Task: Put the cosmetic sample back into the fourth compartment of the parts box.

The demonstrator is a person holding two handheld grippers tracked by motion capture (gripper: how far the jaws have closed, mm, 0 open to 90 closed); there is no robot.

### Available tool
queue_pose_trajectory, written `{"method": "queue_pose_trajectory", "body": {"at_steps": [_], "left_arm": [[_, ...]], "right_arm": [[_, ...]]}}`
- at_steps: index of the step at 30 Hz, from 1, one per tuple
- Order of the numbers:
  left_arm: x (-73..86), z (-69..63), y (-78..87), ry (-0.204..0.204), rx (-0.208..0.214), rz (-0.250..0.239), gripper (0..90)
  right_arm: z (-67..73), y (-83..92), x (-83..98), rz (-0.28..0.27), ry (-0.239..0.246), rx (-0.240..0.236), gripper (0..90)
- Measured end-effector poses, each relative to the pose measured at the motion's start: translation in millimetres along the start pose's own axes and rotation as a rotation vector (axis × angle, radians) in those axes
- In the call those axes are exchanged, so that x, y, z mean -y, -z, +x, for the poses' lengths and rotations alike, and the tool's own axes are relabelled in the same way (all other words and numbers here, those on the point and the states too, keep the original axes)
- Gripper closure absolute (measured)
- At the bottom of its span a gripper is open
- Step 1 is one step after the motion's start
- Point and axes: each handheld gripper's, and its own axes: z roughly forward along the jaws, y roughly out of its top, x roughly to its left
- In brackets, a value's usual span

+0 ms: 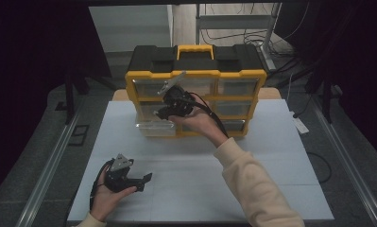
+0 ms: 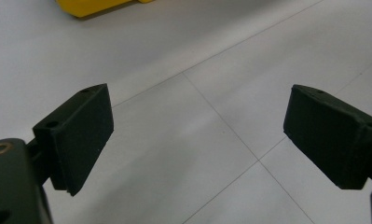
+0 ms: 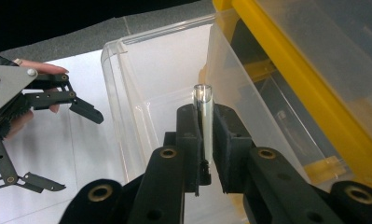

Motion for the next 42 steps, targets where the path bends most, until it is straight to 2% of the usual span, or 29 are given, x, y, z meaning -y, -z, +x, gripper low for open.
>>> {"method": "queue_pose_trajectory", "body": {"at_steps": [10, 11, 12, 13, 15, 17, 20, 23, 25, 34, 42], "left_arm": [[-0.1, 0.1, 0.6, 0.0, 0.0, -0.002, 9.2], [-0.1, 0.2, 0.7, 0.0, 0.0, -0.003, 9.2], [0.0, 0.3, 0.9, 0.0, 0.0, -0.003, 9.2], [0.0, 0.4, 0.9, 0.0, 0.0, -0.003, 9.2], [0.0, 0.6, 0.9, 0.0, 0.0, -0.003, 9.2], [-0.1, 0.5, 0.8, 0.0, 0.001, -0.003, 9.2], [-0.3, 0.4, 0.6, 0.0, 0.001, -0.003, 9.1], [-0.5, 0.8, 0.9, 0.002, 0.004, -0.003, 9.2], [-0.9, 0.5, 1.1, 0.005, 0.006, -0.005, 9.2], [-1.2, -0.5, 2.7, 0.003, 0.002, -0.01, 9.1], [-1.3, -1.0, 2.1, 0.006, 0.001, -0.007, 9.1]], "right_arm": [[-0.8, 3.7, 0.0, -0.017, -0.005, 0.004, 80.5], [-0.7, 4.5, -0.2, -0.026, -0.005, 0.006, 76.6], [-1.1, 6.4, -0.5, -0.053, -0.02, -0.001, 57.7], [-1.1, 6.4, -0.5, -0.053, -0.02, -0.001, 57.7], [-1.3, 8.8, -0.8, -0.075, -0.038, 0.013, 41.6], [-1.4, 11.0, -0.3, -0.102, -0.05, 0.019, 31.8], [-1.7, 12.7, 1.0, -0.112, -0.067, 0.039, 24.9], [-2.2, 14.2, 2.5, -0.122, -0.079, 0.04, 21.6], [-1.9, 15.8, 2.7, -0.132, -0.071, 0.039, 20.9], [2.4, 22.3, 2.8, -0.146, -0.057, 0.047, 19.8], [5.9, 35.2, 4.6, -0.168, -0.054, 0.063, 19.8]]}}
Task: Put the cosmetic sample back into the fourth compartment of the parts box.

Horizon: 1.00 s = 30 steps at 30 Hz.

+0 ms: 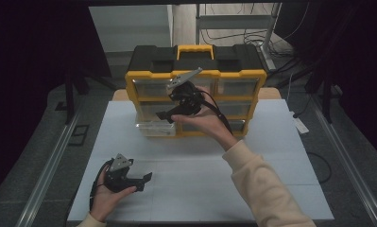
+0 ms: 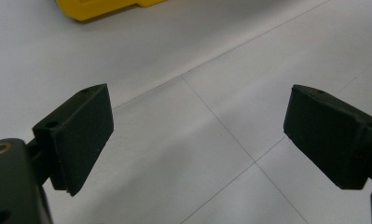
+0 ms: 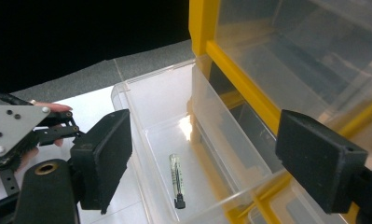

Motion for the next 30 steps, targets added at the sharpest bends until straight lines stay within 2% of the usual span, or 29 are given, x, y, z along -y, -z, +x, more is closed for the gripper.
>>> {"method": "queue_pose_trajectory", "body": {"at_steps": [7, 14, 20, 22, 30], "left_arm": [[0.8, -0.6, 0.0, -0.007, -0.003, 0.002, 9.1], [0.3, 0.7, -0.2, -0.005, 0.001, -0.001, 9.1], [0.2, 0.9, 0.3, -0.004, -0.001, -0.004, 9.1], [0.1, 0.7, 0.3, -0.004, -0.001, -0.004, 9.1], [-0.1, 0.6, 0.5, -0.003, -0.003, -0.006, 9.1]], "right_arm": [[2.3, 19.4, 1.7, -0.035, 0.002, 0.022, 19.9], [2.2, 35.9, 13.6, -0.059, -0.005, 0.042, 20.0], [-3.5, 60.7, 36.6, -0.087, -0.042, 0.08, 20.1], [-3.7, 64.5, 40.1, -0.088, -0.049, 0.087, 20.2], [-1.2, 91.3, 74.2, -0.122, -0.078, 0.122, 20.4]]}}
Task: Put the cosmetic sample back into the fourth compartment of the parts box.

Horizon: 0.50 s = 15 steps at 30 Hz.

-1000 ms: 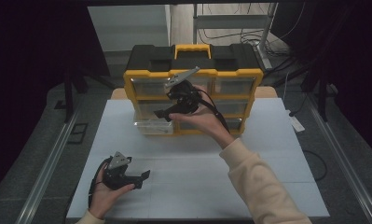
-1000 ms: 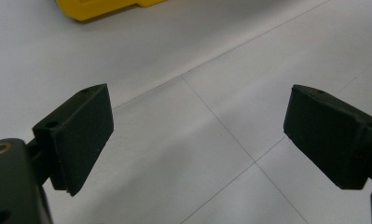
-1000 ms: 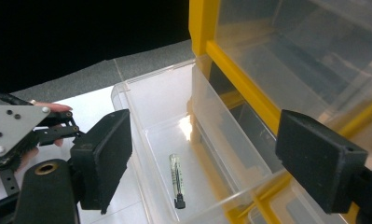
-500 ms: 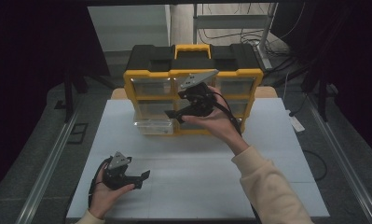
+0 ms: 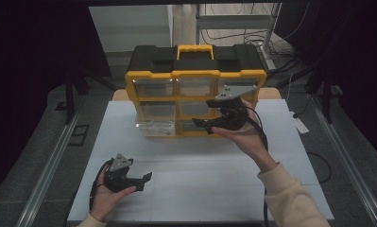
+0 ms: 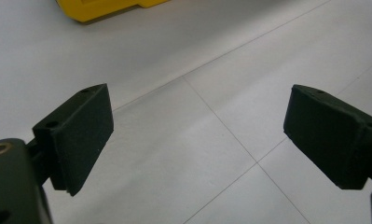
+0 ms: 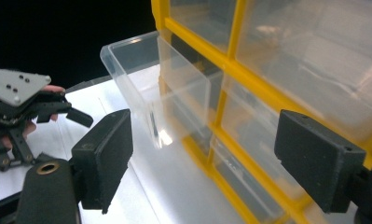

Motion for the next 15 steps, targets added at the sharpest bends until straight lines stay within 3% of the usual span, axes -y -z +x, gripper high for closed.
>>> {"method": "queue_pose_trajectory", "body": {"at_steps": [4, 8, 10, 15], "left_arm": [[-0.2, 0.4, 0.8, 0.001, -0.001, -0.004, 9.1], [-0.4, 0.2, 0.1, 0.001, -0.001, -0.003, 9.1], [-0.8, -1.3, -0.4, -0.004, -0.001, -0.003, 9.2], [-1.0, -1.5, 0.5, -0.004, -0.004, -0.01, 9.2]], "right_arm": [[1.4, 15.1, 21.3, -0.005, -0.01, 0.018, 20.4], [1.8, 31.5, 51.9, -0.003, -0.042, 0.049, 20.3], [2.3, 43.4, 72.6, -0.016, -0.083, 0.069, 20.3], [3.9, 56.1, 99.0, -0.017, -0.108, 0.095, 20.4]]}}
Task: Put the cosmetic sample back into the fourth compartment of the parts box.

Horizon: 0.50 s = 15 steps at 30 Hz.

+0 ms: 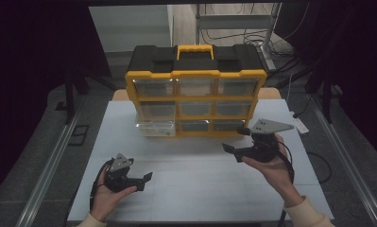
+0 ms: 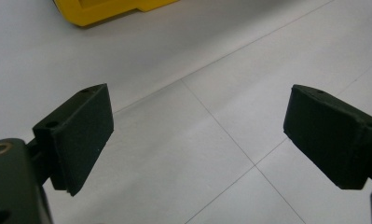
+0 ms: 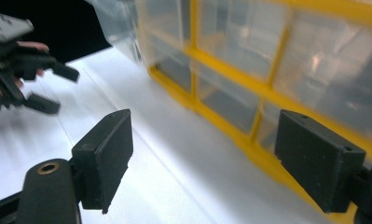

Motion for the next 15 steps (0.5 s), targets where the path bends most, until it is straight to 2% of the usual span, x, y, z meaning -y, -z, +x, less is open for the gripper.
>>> {"method": "queue_pose_trajectory", "body": {"at_steps": [4, 9, 10, 11, 15], "left_arm": [[-0.2, 1.0, 0.4, 0.0, 0.001, 0.001, 9.2], [-0.6, 0.3, 0.5, -0.001, -0.002, -0.004, 9.2], [-0.6, 0.2, 0.4, -0.001, -0.002, -0.005, 9.2], [-0.6, 0.1, 0.4, -0.002, -0.002, -0.005, 9.2], [-0.7, 0.1, 0.0, -0.002, -0.003, -0.01, 9.2]], "right_arm": [[-3.9, 14.3, 32.6, 0.0, -0.028, 0.034, 20.5], [-8.7, 26.2, 71.6, 0.032, -0.057, 0.071, 20.5], [-11.6, 29.6, 84.8, 0.035, -0.073, 0.077, 20.3], [-11.6, 29.6, 84.8, 0.035, -0.073, 0.077, 20.3], [-17.4, 34.3, 107.4, 0.051, -0.106, 0.094, 20.1]]}}
